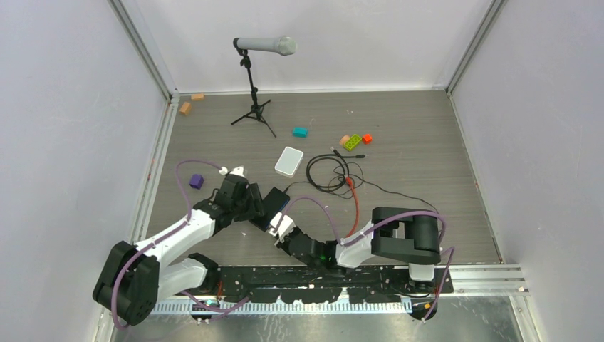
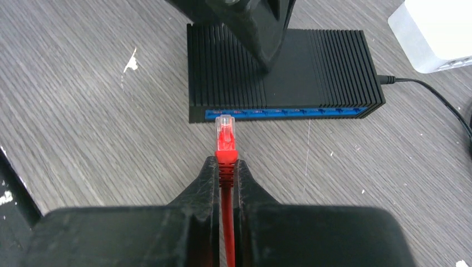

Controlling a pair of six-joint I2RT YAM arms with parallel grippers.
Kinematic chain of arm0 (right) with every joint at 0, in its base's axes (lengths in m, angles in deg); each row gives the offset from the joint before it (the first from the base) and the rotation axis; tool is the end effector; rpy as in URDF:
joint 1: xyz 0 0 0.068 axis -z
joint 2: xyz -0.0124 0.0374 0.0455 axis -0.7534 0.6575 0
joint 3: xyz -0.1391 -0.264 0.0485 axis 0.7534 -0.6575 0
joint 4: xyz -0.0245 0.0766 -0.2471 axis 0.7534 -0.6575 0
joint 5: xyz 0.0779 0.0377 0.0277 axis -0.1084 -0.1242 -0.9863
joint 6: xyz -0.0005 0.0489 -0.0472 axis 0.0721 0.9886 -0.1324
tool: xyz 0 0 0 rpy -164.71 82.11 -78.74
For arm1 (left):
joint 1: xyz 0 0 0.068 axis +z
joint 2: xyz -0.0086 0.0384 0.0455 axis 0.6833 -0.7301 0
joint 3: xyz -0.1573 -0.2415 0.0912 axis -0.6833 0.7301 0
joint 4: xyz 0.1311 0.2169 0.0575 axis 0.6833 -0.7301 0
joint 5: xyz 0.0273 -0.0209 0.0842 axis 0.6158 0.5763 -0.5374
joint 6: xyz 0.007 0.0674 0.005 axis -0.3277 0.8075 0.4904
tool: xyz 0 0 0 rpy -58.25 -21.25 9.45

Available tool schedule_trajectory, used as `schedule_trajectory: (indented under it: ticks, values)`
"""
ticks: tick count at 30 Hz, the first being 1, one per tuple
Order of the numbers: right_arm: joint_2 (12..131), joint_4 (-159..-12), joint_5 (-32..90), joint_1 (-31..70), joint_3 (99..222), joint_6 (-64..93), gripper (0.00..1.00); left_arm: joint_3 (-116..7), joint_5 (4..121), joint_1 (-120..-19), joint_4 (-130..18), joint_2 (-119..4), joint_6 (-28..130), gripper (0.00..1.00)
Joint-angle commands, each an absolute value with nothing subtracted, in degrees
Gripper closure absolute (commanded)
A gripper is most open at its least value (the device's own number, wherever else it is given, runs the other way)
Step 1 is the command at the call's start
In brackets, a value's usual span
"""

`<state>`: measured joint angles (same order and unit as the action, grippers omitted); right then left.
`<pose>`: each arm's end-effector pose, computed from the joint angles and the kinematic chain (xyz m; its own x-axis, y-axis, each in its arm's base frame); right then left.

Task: Insert the plug into the switch port
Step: Insert the connector into the switch port.

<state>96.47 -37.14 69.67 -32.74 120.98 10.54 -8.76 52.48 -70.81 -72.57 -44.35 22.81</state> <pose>0.0806 0.3441 0.1438 -0.0911 -0.3421 -0.9352 -0.7516 0.6398 -0.1608 0.1752 -0.0899 0.1797 -0.8112 -0.2971 -0.5037 -0.0966 0.9175 -0.3857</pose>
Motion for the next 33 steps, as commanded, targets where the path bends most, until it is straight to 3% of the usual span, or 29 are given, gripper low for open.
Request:
schedule_trajectory:
  ticks: [1,33]
  values:
    - [97.7,-36.6,72.9,-32.6,124.1,10.2,1.0,-7.7,54.2,-71.0,-69.4,-43.0,24.4,0.42]
    - [98.8,-44.6,67.5,-28.7,129.3,16.0,1.0,-6.6,57.4,-71.0,-68.0,-43.3,25.8,0.45]
